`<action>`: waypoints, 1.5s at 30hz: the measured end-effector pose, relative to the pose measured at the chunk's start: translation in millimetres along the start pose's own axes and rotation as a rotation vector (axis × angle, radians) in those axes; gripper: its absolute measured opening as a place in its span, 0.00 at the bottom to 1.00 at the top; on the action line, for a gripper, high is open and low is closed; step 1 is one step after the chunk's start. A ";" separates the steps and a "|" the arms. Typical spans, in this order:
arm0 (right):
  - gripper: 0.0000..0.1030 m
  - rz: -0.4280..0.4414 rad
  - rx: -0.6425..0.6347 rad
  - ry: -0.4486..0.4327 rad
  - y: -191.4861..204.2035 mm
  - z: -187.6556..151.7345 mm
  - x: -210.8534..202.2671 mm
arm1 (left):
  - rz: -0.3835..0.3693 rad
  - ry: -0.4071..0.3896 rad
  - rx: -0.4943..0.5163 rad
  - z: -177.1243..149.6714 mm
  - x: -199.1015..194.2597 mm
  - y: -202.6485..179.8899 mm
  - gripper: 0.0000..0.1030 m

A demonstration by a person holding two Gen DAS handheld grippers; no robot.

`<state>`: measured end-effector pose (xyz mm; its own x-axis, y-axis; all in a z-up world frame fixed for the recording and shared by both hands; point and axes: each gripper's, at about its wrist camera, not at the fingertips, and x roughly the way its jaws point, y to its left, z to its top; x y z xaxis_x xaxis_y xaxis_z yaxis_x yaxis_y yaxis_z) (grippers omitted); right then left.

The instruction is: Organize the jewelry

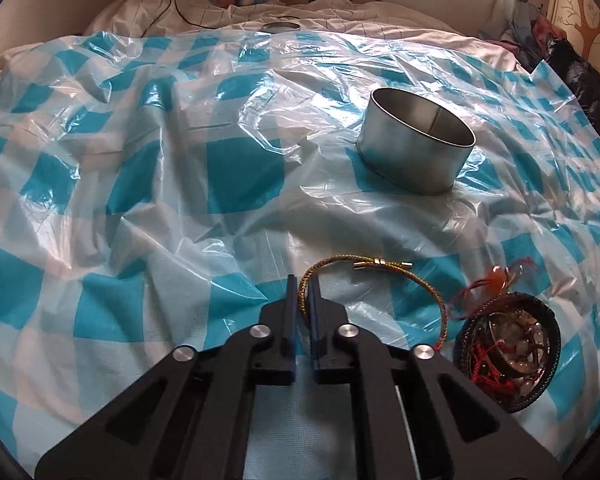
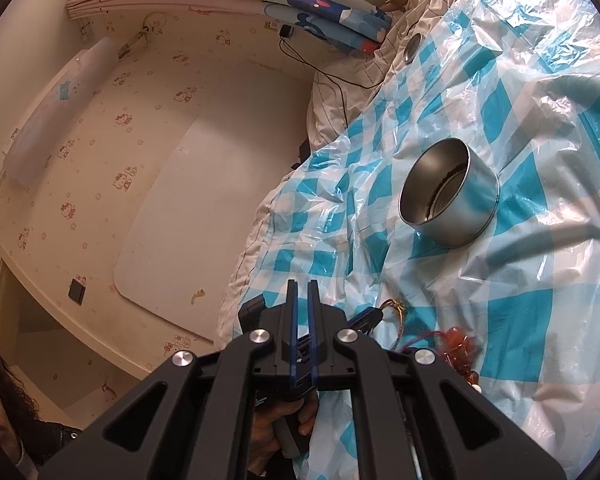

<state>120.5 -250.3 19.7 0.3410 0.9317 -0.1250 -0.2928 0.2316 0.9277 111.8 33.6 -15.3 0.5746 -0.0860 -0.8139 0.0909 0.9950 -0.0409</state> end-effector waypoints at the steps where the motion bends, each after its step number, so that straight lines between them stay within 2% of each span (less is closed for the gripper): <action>1: 0.07 -0.002 0.001 -0.001 -0.9 0.4 -0.2 | -0.003 -0.008 -0.003 0.1 -1.5 -0.9 0.03; 3: 0.07 -0.033 -0.003 0.001 -1.5 1.1 -0.7 | -0.028 -0.043 -0.023 2.2 -10.0 1.6 0.02; 5: 0.07 -0.141 -0.037 0.006 -0.1 1.5 0.2 | -0.097 -0.087 -0.060 4.9 -20.1 7.2 0.02; 7: 0.25 -0.325 -0.074 0.030 -2.4 0.7 6.0 | -0.128 -0.131 -0.076 8.5 -29.1 9.0 0.02; 8: 0.46 -0.388 -0.082 0.039 -4.3 -0.7 9.0 | -0.135 -0.144 -0.079 9.3 -32.2 10.1 0.02; 9: 0.50 -0.455 -0.094 0.061 -7.1 -2.8 14.5 | -0.146 -0.145 -0.084 9.8 -32.7 10.2 0.02; 11: 0.50 -0.503 -0.105 0.100 -12.3 -6.1 23.5 | -0.179 -0.141 -0.099 10.8 -32.4 11.3 0.02; 14: 0.51 -0.578 -0.125 0.166 -19.0 -11.7 37.3 | -0.189 -0.145 -0.101 10.4 -34.6 9.0 0.02; 16: 0.51 -0.580 -0.088 0.214 -28.0 -15.8 43.2 | -0.193 -0.143 -0.103 10.5 -34.2 9.2 0.02; 20: 0.51 -0.576 -0.070 0.234 -34.6 -18.8 44.9 | -0.199 -0.141 -0.104 9.7 -33.9 9.1 0.02; 22: 0.42 -0.561 -0.053 0.217 -39.8 -17.5 42.9 | -0.201 -0.142 -0.101 9.9 -33.7 8.4 0.02; 23: 0.25 -0.553 -0.041 0.221 -43.5 -17.7 43.6 | -0.201 -0.142 -0.100 9.8 -33.7 7.9 0.02; 24: 0.21 -0.535 -0.026 0.222 -47.0 -18.3 43.6 | -0.202 -0.141 -0.097 9.8 -33.1 7.2 0.02; 29: 0.21 -0.472 -0.066 0.163 -29.4 -14.1 37.7 | -0.214 -0.159 -0.099 9.8 -36.2 6.1 0.02; 33: 0.21 -0.374 -0.060 0.053 -18.4 -3.6 16.8 | -0.237 -0.215 -0.095 11.8 -47.1 5.7 0.02; 36: 0.21 -0.306 -0.104 -0.014 -2.9 2.7 5.8 | -0.297 -0.240 -0.111 16.3 -54.9 6.5 0.02; 39: 0.21 -0.246 -0.113 -0.067 2.9 6.8 -4.4 | -0.322 -0.262 -0.114 21.0 -63.0 6.6 0.02; 45: 0.21 -0.237 -0.176 -0.122 20.9 20.0 -6.1 | -0.386 -0.300 -0.119 49.7 -69.8 2.1 0.02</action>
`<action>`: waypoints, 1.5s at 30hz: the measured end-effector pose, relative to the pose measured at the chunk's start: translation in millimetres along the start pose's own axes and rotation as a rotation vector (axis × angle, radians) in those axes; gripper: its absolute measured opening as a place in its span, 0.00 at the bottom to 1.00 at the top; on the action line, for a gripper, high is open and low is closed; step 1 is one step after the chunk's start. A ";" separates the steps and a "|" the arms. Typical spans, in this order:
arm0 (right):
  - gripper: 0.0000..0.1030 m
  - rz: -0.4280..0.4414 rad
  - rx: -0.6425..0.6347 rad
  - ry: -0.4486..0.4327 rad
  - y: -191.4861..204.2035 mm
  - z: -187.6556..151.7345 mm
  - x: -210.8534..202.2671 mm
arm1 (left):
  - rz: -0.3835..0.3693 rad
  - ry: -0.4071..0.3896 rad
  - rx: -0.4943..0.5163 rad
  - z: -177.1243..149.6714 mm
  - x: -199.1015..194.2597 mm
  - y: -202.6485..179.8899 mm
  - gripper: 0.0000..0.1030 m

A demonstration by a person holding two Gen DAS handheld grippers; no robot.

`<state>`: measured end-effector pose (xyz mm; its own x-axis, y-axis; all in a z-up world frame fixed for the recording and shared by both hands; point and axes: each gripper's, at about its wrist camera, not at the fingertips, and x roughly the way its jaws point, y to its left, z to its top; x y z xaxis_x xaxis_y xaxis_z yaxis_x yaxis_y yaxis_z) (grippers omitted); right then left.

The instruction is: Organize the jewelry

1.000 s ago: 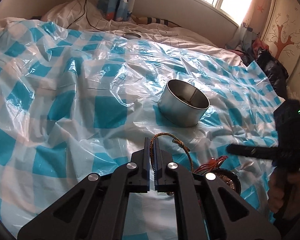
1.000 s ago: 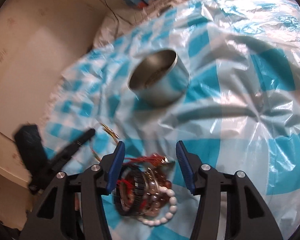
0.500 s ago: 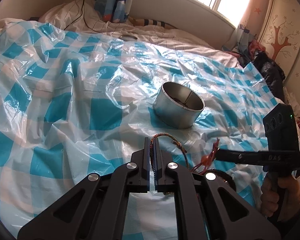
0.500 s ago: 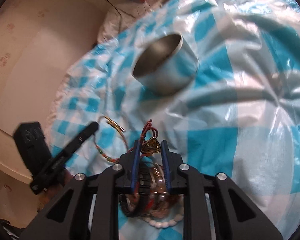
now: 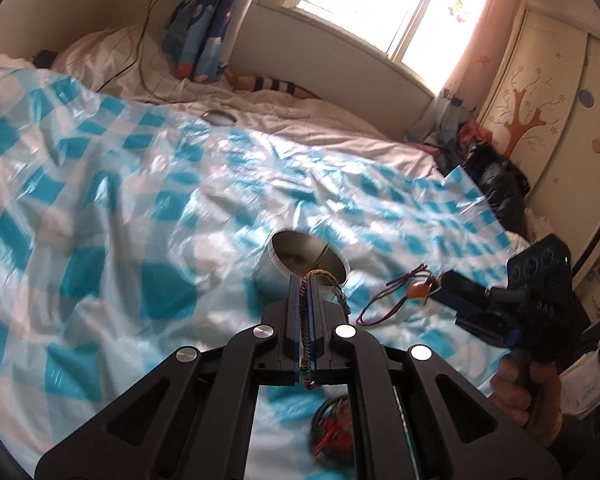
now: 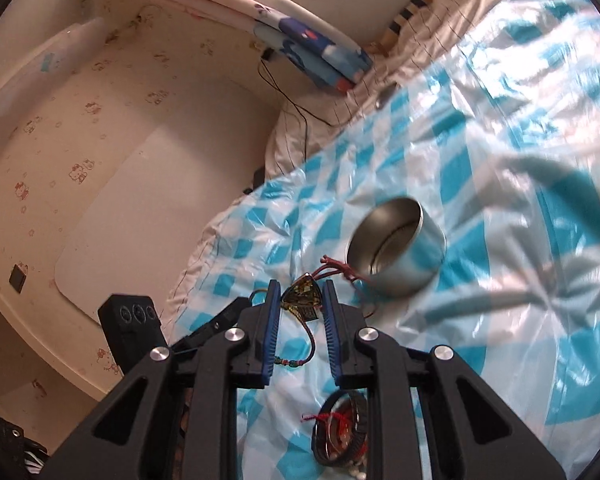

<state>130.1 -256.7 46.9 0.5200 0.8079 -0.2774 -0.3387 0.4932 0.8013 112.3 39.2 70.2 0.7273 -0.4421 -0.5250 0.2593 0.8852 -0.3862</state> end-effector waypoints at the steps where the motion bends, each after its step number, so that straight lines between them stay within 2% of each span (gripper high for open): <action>1: 0.21 -0.001 -0.012 -0.011 2.4 3.8 -0.4 | -0.011 -0.005 0.004 7.2 5.2 -3.1 0.02; 7: 0.21 -0.026 -0.042 -0.069 -4.6 36.4 3.0 | -0.025 -0.032 0.025 36.9 37.0 -15.3 0.02; 14: 0.21 -0.069 -0.085 -0.026 -11.2 57.0 38.0 | 0.004 -0.014 0.022 48.6 83.5 -13.9 0.02; 16: 0.21 -0.147 -0.117 0.030 -13.7 58.1 61.6 | 0.014 0.087 0.033 47.4 110.3 -10.8 0.04; 17: 0.21 -0.196 -0.118 0.093 -19.8 57.0 79.5 | 0.032 0.140 0.025 44.4 121.6 -6.0 0.06; 19: 0.22 -0.258 -0.097 0.163 -33.4 51.1 99.2 | 0.064 0.183 -0.019 38.5 127.6 5.5 0.23; 21: 0.27 -0.277 -0.073 0.183 -42.3 46.2 103.9 | 0.101 0.175 -0.050 37.5 120.2 14.7 0.32; 23: 0.39 -0.289 -0.081 0.167 -41.2 46.9 98.3 | 0.119 0.146 -0.057 38.6 105.9 19.3 0.38; 25: 0.42 -0.278 -0.091 0.133 -34.0 49.5 85.2 | 0.126 0.133 -0.063 37.8 93.1 21.6 0.45; 29: 0.44 -0.274 -0.084 0.101 -20.2 44.6 50.4 | 0.126 0.145 -0.025 27.5 65.2 18.2 0.47; 32: 0.47 -0.284 -0.049 0.104 -14.2 34.2 21.3 | 0.092 0.178 -0.010 3.4 43.9 10.5 0.48; 35: 0.51 -0.281 0.003 0.096 -10.7 17.8 -8.7 | 0.047 0.246 0.003 -28.8 34.4 0.8 0.48; 39: 0.53 -0.335 0.030 0.143 -8.3 -13.8 -32.0 | 0.002 0.330 0.061 -59.2 35.6 -16.8 0.48; 41: 0.53 -0.350 0.015 0.185 -3.1 -27.1 -33.3 | 0.009 0.342 0.076 -66.5 34.2 -21.2 0.48; 43: 0.53 -0.375 -0.057 0.242 8.1 -43.9 -27.5 | 0.005 0.343 0.071 -71.5 30.9 -23.4 0.48; 45: 0.55 -0.365 -0.084 0.292 11.7 -59.1 -19.9 | 0.012 0.351 0.079 -74.2 30.0 -23.0 0.49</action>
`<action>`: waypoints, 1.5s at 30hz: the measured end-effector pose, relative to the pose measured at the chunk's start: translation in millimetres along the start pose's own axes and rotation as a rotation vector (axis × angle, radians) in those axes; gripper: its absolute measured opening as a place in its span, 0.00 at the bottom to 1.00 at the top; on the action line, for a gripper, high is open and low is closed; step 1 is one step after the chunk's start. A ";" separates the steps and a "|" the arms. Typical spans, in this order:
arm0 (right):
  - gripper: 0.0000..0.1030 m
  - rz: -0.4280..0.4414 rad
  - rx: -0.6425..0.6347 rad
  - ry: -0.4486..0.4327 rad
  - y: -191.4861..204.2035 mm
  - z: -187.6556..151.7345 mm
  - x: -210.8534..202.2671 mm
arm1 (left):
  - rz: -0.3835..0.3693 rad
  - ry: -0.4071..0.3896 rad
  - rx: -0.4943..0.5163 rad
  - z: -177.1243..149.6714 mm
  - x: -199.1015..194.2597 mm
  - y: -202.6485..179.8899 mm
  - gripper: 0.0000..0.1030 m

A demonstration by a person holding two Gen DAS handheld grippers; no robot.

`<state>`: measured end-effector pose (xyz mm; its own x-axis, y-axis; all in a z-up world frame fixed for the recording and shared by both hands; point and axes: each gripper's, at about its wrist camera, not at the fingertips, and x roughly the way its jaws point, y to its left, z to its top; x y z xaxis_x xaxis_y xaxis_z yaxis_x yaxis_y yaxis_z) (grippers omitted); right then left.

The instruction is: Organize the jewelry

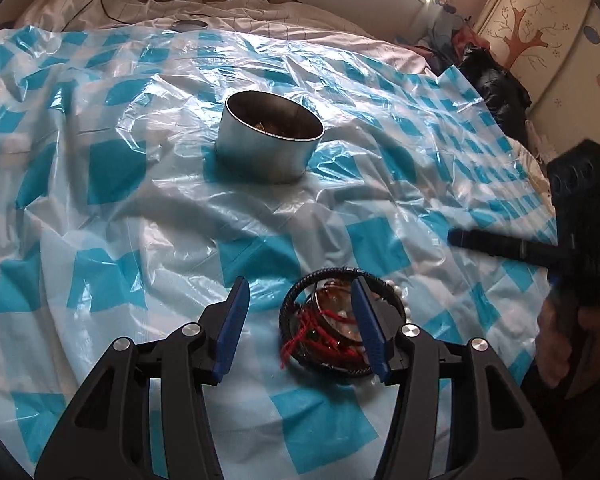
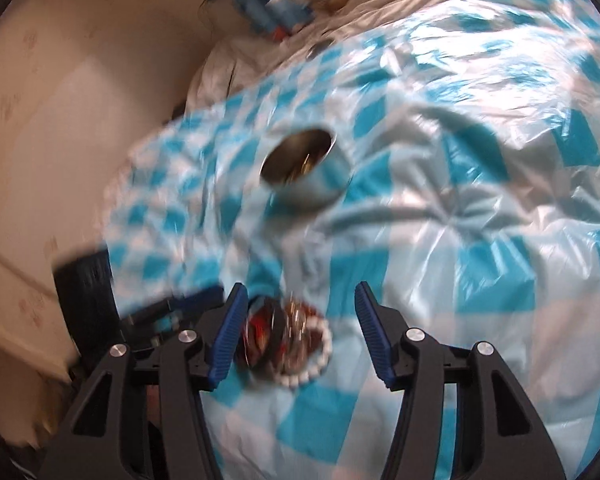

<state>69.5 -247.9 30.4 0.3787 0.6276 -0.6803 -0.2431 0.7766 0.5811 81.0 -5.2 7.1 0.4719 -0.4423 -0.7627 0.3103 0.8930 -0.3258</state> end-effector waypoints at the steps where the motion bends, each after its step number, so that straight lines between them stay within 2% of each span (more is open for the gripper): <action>1: 0.55 0.022 0.010 0.019 0.5 -4.9 4.3 | 0.000 0.003 -0.004 0.7 1.1 1.6 0.49; 4: 0.55 0.109 0.075 0.092 -2.7 -12.3 25.6 | -0.050 0.022 -0.053 4.1 7.9 11.0 0.49; 7: 0.55 0.152 0.099 0.120 0.7 -16.7 38.3 | -0.083 0.045 -0.094 4.4 18.1 17.1 0.49; 12: 0.56 0.231 0.150 0.132 2.7 -17.8 46.6 | -0.138 0.067 -0.108 3.0 25.3 17.7 0.51; 16: 0.57 0.289 0.195 0.121 -2.4 -14.3 44.9 | -0.219 0.075 -0.141 2.3 27.9 21.0 0.51; 20: 0.66 0.296 0.209 0.120 -7.1 -14.5 42.6 | -0.317 0.085 -0.147 2.1 27.2 14.9 0.49; 22: 0.67 0.319 0.229 0.122 -11.7 -15.4 43.0 | -0.343 0.093 -0.148 1.7 25.7 13.0 0.46; 28: 0.67 0.392 0.279 0.134 -18.6 -16.5 43.6 | -0.322 0.120 -0.127 -0.8 28.6 11.5 0.46; 31: 0.69 0.466 0.302 0.159 -14.5 -17.2 48.0 | -0.317 0.146 -0.083 -3.5 29.8 7.0 0.46; 36: 0.72 0.510 0.293 0.191 -6.9 -19.1 51.8 | -0.307 0.168 0.005 -11.6 18.8 1.5 0.46; 42: 0.74 0.559 0.242 0.224 14.2 -19.6 57.9 | -0.249 0.135 0.058 -20.9 -3.0 11.6 0.46; 45: 0.76 0.563 0.224 0.233 21.4 -21.6 59.2 | -0.271 0.095 0.082 -20.3 -16.9 11.3 0.46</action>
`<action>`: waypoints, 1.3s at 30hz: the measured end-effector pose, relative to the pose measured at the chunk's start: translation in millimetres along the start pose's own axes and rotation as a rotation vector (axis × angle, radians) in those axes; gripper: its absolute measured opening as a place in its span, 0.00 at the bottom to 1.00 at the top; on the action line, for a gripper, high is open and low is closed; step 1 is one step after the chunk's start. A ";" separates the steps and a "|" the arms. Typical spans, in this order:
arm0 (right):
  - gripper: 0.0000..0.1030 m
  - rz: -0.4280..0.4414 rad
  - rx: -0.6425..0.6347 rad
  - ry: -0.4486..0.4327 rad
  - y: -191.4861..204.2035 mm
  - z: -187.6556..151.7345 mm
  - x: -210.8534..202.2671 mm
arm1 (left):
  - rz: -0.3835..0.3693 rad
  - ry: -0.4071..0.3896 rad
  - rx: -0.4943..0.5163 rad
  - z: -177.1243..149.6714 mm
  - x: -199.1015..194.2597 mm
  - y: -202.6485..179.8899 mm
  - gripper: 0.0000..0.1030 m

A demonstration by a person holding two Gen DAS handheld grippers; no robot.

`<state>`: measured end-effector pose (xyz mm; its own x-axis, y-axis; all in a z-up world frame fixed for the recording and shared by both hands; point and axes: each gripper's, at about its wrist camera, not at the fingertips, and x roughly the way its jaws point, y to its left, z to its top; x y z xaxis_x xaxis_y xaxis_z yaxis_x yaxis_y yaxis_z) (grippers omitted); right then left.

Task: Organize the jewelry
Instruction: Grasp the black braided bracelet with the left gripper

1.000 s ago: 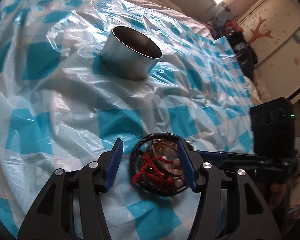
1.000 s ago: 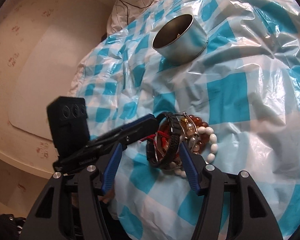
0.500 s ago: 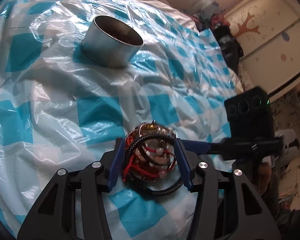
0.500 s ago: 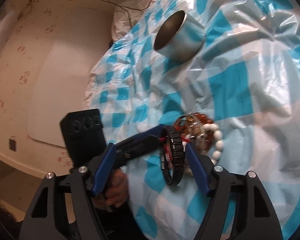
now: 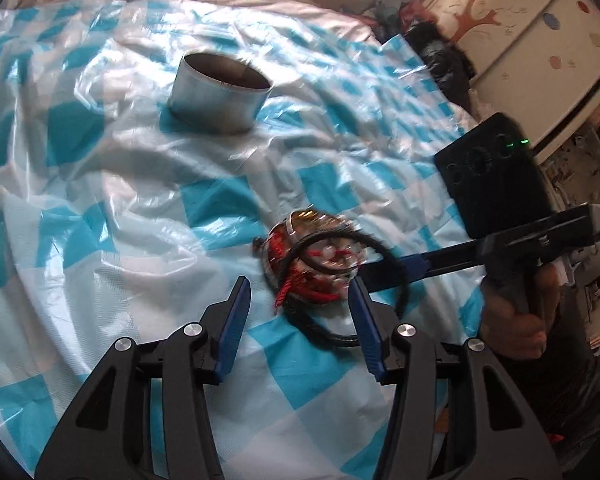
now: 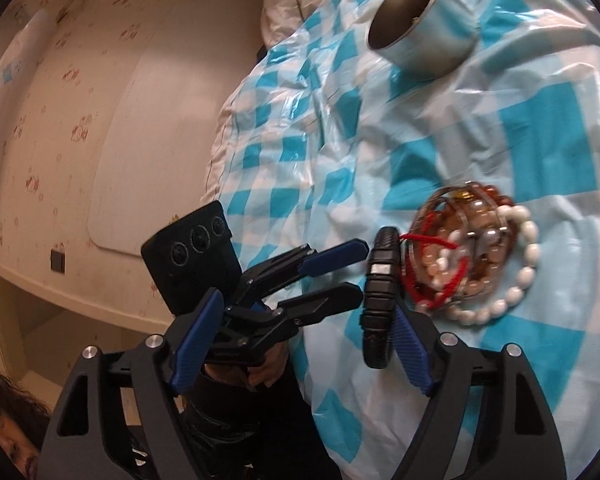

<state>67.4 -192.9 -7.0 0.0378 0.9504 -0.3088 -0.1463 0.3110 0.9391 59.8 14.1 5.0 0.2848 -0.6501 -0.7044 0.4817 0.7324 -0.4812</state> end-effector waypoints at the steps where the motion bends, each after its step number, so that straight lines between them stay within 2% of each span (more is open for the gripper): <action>1: 0.76 0.004 0.000 0.004 0.9 -0.3 1.4 | -0.019 -0.012 0.035 0.0 -5.0 -6.5 0.46; 4: 0.77 0.000 0.001 0.005 2.2 0.0 3.5 | -0.048 -0.017 0.138 -6.1 -16.2 -29.2 0.49; 6: 0.77 -0.007 0.003 0.006 2.9 1.0 4.5 | -0.032 0.009 0.194 -12.7 -12.4 -42.9 0.50; 10: 0.77 -0.056 -0.017 0.010 10.1 2.3 7.6 | 0.112 0.030 0.306 -21.4 5.5 -65.1 0.51; 14: 0.77 -0.106 -0.034 0.012 15.0 2.9 8.0 | 0.175 0.048 0.385 -27.7 20.9 -82.1 0.51; 17: 0.77 -0.085 -0.048 0.021 23.4 3.6 13.7 | 0.227 0.033 0.420 -30.1 30.4 -89.1 0.51; 20: 0.78 -0.072 -0.074 0.045 35.6 3.3 25.7 | 0.293 -0.035 0.367 -28.9 21.4 -77.6 0.51; 23: 0.82 -0.077 -0.084 0.053 40.5 5.7 32.8 | 0.280 -0.070 0.271 -24.1 8.0 -58.7 0.44; 25: 0.84 -0.098 -0.086 0.046 41.4 7.7 32.8 | 0.254 -0.090 0.182 -20.3 -3.0 -39.3 0.25; 27: 0.84 -0.126 -0.078 0.026 37.8 10.3 26.1 | 0.238 -0.107 0.101 -18.9 -11.6 -20.9 0.17; 29: 0.84 -0.171 -0.065 -0.012 31.8 13.5 15.4 | 0.205 -0.113 0.015 -16.2 -15.4 -2.9 0.17; 30: 0.84 -0.228 -0.064 -0.047 27.7 15.2 6.5 | 0.188 -0.116 -0.028 -15.0 -18.4 5.6 0.16; 34: 0.84 -0.413 -0.086 -0.155 16.9 18.9 -25.9 | 0.141 -0.121 -0.092 -15.6 -21.8 12.7 0.16; 35: 0.80 -0.429 -0.093 -0.168 14.7 20.0 -29.6 | 0.142 -0.115 -0.096 -15.1 -21.2 13.2 0.16; 36: 0.68 -0.442 -0.099 -0.183 11.8 20.0 -35.2 | 0.148 -0.109 -0.101 -14.5 -20.5 13.2 0.16; 39: 0.45 -0.453 -0.068 -0.158 -2.1 21.5 -34.4 | 0.162 -0.094 -0.124 -17.3 -16.9 17.1 0.16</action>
<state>87.7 -226.0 4.8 0.2616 0.7109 -0.6528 -0.1449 0.6976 0.7017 48.9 41.1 -0.4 0.4294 -0.5337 -0.7286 0.3198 0.8443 -0.4299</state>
